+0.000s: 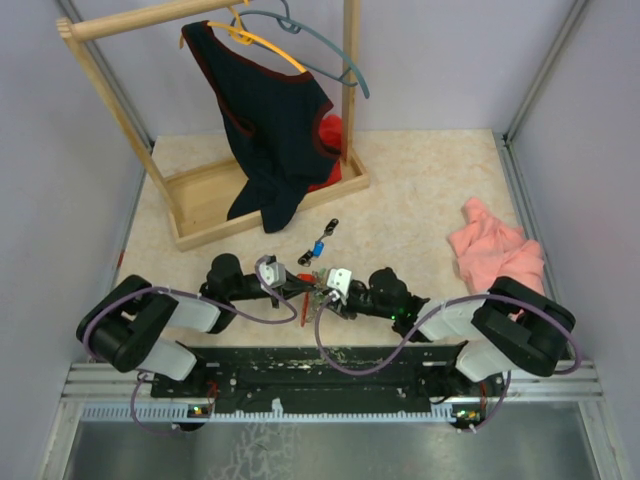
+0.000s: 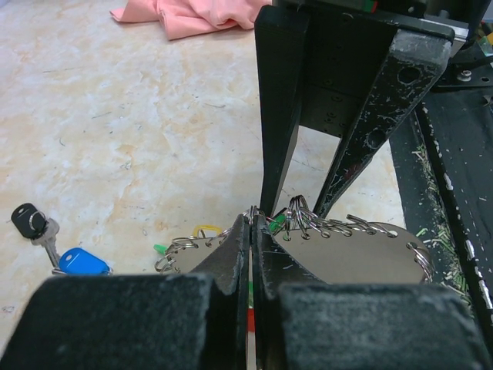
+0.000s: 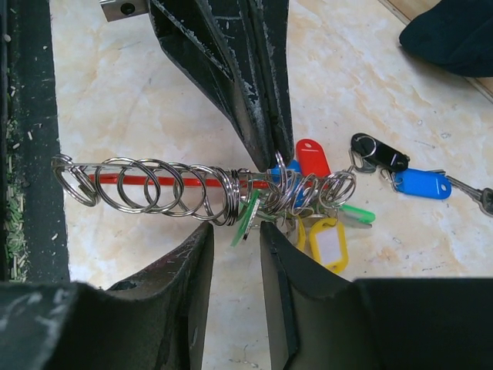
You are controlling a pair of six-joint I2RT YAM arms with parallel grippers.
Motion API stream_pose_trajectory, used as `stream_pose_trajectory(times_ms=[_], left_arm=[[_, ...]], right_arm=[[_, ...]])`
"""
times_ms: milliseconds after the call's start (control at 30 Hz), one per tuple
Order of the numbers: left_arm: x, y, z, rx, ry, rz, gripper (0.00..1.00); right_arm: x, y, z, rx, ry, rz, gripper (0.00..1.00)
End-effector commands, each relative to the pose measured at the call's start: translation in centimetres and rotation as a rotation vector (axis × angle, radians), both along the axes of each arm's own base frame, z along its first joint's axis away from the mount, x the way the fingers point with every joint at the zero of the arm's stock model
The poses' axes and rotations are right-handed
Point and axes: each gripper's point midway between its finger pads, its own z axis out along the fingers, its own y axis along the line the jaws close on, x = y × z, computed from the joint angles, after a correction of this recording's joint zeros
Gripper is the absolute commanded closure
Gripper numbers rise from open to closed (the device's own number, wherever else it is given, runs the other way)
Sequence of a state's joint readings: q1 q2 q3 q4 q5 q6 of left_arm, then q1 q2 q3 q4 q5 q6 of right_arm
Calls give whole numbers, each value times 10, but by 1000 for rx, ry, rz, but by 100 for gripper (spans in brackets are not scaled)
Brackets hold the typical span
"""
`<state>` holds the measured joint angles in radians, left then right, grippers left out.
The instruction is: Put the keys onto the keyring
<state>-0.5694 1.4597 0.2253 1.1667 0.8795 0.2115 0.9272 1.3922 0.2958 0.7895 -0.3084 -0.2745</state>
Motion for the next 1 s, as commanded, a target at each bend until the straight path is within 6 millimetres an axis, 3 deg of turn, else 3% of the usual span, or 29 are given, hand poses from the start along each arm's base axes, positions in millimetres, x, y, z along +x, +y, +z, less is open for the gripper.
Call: stream_pose_trajectory(times_ms=[0, 300, 533, 800, 967], left_arm=[[0, 0, 8, -32, -31, -4, 99], [-1, -1, 7, -34, -17, -15, 99], [2, 1, 6, -33, -21, 20, 99], [17, 11, 14, -81, -24, 160, 99], [13, 12, 14, -117, 5, 160, 99]], right_arm=[[8, 18, 26, 81, -30, 14, 70], [17, 19, 28, 88, -45, -20, 75], [17, 13, 21, 35, -31, -34, 100], [14, -15, 7, -92, -16, -90, 100], [21, -20, 14, -124, -58, -114, 100]])
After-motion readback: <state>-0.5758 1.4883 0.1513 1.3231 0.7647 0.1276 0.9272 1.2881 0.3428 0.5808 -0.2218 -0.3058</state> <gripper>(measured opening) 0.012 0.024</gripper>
